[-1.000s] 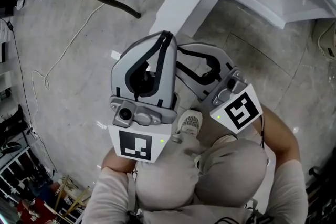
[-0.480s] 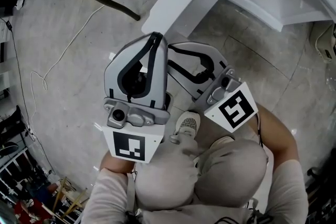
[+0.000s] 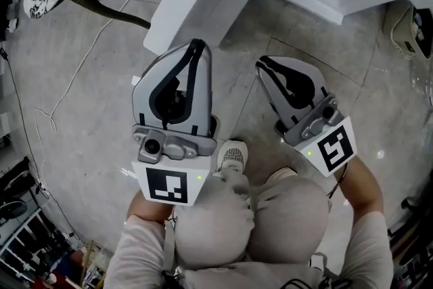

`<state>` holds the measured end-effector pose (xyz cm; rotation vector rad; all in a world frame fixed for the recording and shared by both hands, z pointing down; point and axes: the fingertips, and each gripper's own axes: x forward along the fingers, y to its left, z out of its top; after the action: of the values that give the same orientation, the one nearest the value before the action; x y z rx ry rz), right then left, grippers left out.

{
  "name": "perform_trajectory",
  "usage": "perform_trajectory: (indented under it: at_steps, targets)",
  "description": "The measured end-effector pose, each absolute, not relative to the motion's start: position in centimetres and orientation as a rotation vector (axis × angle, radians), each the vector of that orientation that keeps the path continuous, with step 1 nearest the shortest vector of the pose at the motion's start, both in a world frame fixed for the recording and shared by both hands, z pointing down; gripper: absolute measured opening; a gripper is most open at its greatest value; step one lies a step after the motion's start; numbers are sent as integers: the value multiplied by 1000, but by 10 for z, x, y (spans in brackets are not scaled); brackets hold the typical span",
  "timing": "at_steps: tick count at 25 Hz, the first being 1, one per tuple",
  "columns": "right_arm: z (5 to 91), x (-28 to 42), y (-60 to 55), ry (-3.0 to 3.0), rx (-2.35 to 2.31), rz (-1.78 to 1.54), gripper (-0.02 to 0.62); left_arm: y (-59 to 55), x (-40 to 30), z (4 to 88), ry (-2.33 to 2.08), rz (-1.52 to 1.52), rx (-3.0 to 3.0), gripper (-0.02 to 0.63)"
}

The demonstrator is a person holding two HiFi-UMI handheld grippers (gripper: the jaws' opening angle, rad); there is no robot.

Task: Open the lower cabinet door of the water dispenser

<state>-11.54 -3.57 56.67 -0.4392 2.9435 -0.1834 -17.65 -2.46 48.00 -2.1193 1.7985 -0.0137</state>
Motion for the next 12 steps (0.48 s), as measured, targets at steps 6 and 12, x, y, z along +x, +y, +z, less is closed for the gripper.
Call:
perform_trajectory:
  at_steps: [6,12]
  targets:
    - [530,-51,-56,2880,-658,-118,31,-21,-153,457,1728,-41,-2144,3]
    - [457,-4,-54,2823,-864,-173,31,-15,-137,391,1755,-5,-2189,3]
